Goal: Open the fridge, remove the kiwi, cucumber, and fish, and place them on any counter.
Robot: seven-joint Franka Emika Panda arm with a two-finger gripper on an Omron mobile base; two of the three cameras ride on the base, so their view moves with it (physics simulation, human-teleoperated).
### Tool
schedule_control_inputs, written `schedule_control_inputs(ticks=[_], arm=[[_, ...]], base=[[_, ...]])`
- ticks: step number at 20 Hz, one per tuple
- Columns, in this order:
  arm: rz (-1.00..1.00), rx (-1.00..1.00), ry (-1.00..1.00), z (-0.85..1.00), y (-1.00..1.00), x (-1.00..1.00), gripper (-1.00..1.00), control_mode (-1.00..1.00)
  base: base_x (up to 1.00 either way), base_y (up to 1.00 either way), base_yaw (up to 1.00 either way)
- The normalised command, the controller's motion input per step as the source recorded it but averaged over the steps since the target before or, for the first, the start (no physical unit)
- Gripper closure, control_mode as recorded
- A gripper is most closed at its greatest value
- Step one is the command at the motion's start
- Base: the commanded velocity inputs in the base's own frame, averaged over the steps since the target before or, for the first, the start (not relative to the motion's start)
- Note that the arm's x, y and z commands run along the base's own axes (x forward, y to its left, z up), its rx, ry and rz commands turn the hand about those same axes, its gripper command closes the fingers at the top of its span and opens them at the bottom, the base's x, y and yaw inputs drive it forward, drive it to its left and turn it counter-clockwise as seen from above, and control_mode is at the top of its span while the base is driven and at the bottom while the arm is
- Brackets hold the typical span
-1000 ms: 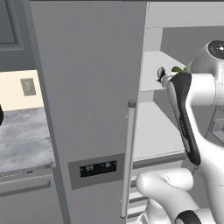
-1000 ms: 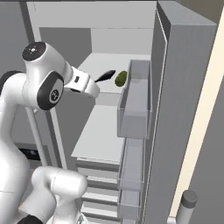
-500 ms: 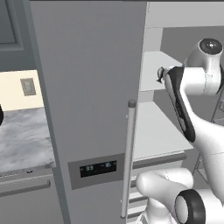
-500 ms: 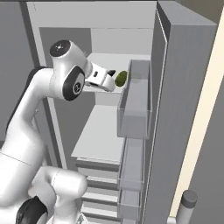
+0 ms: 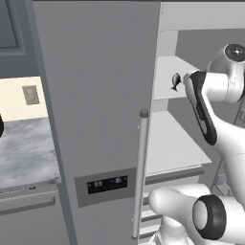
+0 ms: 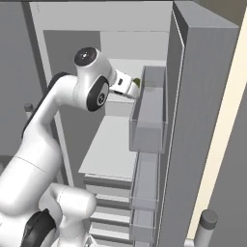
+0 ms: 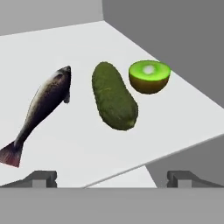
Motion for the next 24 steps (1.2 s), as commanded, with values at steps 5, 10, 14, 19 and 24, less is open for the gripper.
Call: schedule_control_inputs(ticks=[5,10,14,19,24], arm=[[0.05,0.0,-0.03,-0.1,-0.21,0.18,-1.0,-1.0],[0.07,0.0,0.0,-0.01,-0.11,0.22,-1.0,-1.0],[0.07,0.0,0.0,0.0,-0.02,0.23,-1.0,-1.0],[0.06,0.0,0.0,-0.01,0.0,0.21,-1.0,-1.0],[0.04,0.0,0.0,-0.06,0.0,0.27,-1.0,-1.0]], base=[[0.0,0.0,0.0],[0.0,0.0,0.0],[0.0,0.0,0.0],[0.0,0.0,0.0],[0.0,0.0,0.0]])
